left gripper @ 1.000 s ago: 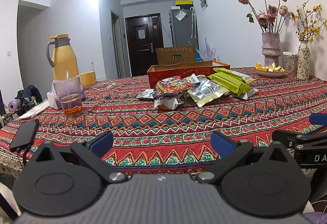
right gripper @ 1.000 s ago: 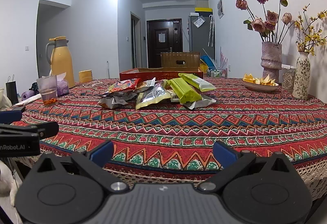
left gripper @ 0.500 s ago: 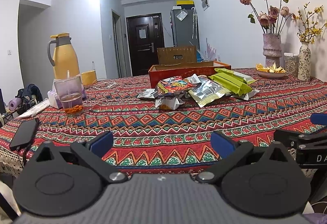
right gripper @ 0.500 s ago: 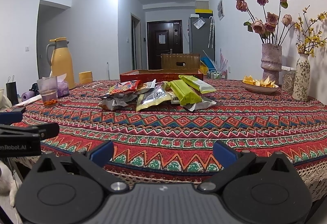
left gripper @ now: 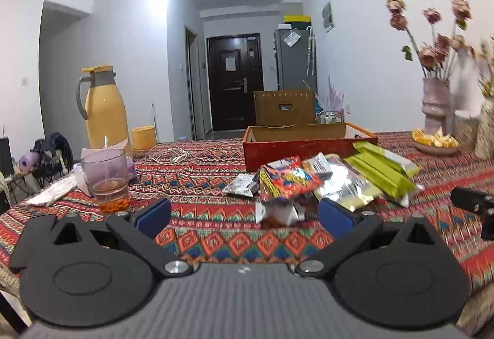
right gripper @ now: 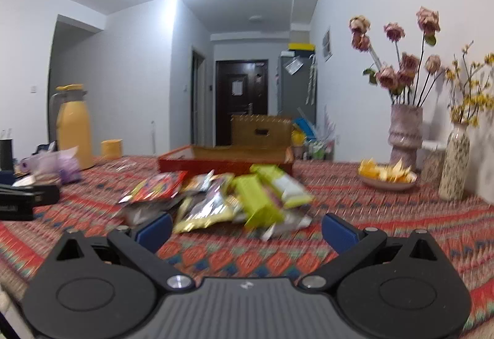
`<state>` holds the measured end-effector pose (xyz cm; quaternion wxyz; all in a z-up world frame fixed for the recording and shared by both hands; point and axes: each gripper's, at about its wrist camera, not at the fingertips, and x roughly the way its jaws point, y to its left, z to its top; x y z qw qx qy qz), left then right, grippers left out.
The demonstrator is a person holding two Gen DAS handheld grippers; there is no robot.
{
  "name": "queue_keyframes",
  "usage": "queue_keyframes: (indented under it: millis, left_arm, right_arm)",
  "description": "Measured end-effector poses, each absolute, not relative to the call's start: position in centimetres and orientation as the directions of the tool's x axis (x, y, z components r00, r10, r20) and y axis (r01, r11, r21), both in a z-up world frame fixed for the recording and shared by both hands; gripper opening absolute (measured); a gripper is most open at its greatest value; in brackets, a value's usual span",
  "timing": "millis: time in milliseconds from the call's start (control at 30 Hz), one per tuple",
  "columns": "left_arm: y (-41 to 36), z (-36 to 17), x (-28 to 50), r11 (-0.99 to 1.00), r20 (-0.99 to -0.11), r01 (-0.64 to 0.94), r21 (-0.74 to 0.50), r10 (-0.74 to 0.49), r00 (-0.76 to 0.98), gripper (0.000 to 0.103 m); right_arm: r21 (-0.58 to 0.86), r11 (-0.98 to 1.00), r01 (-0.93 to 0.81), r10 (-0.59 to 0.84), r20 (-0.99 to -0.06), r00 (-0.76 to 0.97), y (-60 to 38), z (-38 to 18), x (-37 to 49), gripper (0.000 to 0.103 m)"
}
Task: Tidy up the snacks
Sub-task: 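Grasp a silver biscuit packet with the left tool while the right tool grasps another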
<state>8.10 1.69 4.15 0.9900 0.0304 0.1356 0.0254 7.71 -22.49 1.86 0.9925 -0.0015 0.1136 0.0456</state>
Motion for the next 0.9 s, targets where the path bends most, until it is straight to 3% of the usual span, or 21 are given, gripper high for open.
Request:
queue_keyframes:
  millis: [267,567,667,900]
  left_arm:
    - [2.2,4.9,12.3,0.998,-0.310,-0.047,0.049,0.060,0.949,0.103]
    - [2.8,2.7,7.1,0.998,-0.363,0.028,0.056,-0.006,0.932,0.103]
    - [2.9,2.5,7.4,0.998,-0.405,0.047,0.041,-0.027,0.914,0.103]
    - [2.7,2.8,10.5,0.998,-0.409,0.026,0.065,0.003,0.913,0.103]
  right_arm:
    - [0.024,0.998,-0.058,0.062,-0.234,0.970,-24.0,3.4,12.4,0.103]
    - [0.016,0.996,-0.086,0.087,-0.329,0.940,-23.7,1.8,6.6,0.103]
    - [0.029,0.995,-0.099,0.103,-0.348,0.932,-23.6,1.6,6.5,0.103]
    - [0.032,0.989,-0.146,0.147,-0.386,0.911,-22.9,1.7,9.7,0.103]
